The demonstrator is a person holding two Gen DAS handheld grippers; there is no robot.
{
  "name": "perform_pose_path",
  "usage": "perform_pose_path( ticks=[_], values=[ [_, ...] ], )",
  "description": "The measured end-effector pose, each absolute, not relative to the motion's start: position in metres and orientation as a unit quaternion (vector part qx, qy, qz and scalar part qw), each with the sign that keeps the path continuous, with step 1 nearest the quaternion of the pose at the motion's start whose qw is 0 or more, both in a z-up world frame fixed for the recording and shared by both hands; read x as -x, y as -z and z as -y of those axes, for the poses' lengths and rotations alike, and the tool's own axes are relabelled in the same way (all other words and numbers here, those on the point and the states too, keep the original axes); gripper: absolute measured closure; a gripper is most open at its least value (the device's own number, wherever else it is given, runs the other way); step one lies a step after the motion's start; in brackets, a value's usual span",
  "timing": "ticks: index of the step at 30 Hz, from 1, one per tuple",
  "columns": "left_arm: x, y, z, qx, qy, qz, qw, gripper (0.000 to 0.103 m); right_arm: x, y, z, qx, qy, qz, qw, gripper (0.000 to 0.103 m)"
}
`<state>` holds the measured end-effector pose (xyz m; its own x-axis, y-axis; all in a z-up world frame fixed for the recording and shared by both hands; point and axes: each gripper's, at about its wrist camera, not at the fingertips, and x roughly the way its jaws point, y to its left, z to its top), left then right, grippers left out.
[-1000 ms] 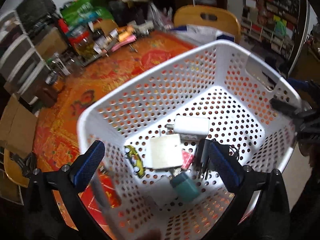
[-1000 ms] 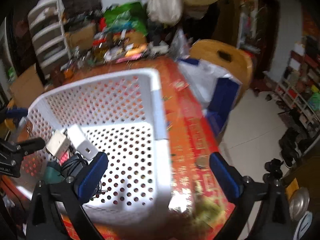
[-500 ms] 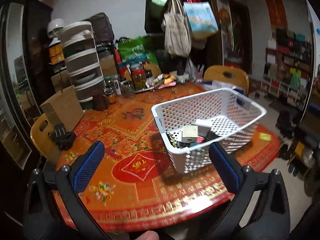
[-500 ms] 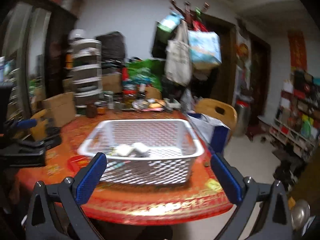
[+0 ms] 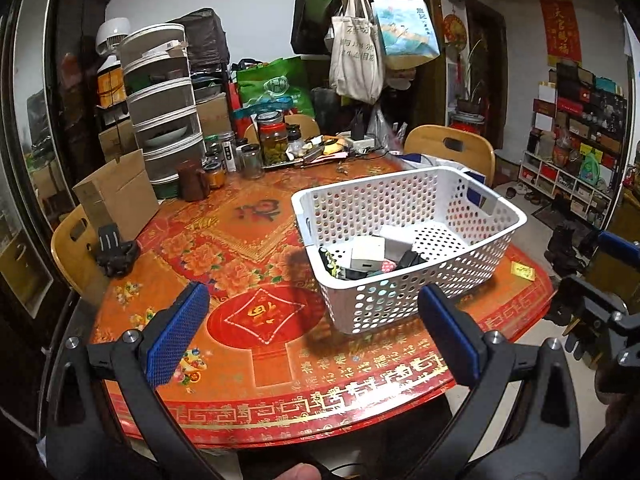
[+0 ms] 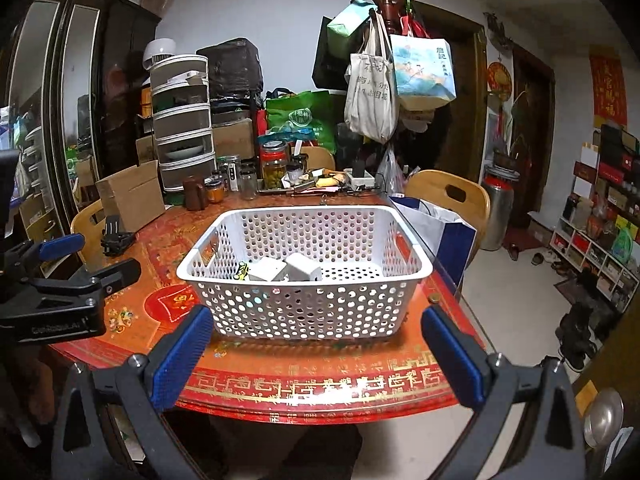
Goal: Organize rigid objects
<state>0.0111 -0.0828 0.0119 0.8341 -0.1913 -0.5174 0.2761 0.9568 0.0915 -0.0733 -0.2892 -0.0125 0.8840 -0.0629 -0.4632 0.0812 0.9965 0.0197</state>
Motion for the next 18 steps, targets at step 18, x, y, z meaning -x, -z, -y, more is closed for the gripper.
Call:
perform_pose_path(
  ticks=[18],
  values=[
    [-0.0137, -0.0113, 0.0863, -0.077, 0.122, -0.258, 0.955, 0.000, 0.0722, 0.0137, 0.2924, -0.017, 0.033, -0.236, 0.971, 0.000]
  ],
)
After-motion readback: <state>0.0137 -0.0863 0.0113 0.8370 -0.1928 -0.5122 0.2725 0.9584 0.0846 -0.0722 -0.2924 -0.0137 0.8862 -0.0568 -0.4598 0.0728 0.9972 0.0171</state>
